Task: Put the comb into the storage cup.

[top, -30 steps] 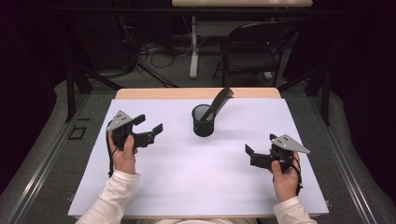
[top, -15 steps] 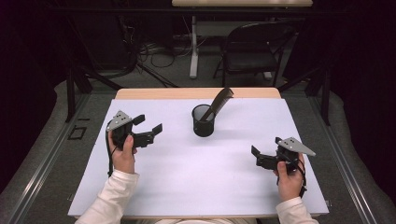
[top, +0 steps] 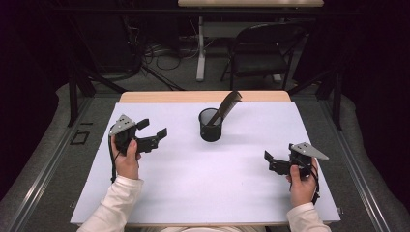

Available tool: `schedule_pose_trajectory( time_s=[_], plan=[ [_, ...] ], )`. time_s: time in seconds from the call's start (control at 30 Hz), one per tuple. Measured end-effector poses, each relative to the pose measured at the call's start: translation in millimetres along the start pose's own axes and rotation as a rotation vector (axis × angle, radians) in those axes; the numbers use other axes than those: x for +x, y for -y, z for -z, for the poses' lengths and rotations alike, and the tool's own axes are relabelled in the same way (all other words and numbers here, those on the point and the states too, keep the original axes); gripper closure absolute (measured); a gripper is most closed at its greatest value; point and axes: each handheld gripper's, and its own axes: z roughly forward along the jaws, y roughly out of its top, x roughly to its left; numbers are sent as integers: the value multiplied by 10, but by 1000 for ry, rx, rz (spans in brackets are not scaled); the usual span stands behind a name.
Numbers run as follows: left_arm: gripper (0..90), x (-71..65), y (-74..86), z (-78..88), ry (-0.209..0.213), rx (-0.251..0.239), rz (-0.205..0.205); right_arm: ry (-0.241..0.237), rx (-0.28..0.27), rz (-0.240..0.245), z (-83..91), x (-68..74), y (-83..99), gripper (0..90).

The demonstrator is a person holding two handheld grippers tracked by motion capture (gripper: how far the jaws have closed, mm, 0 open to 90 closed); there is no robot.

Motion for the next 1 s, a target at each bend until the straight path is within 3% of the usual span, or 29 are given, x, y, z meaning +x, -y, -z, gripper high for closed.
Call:
schedule_pose_trajectory(
  time_s=[0.77, 1.0],
  plan=[
    [160, 30, 11, -6, -9, 5, 4, 14, 49, 8, -50, -43, 33, 5],
    [160, 32, 9, 0, -13, 3, 2, 54, 82, -5, -60, -66, 43, 24]
  ],
)
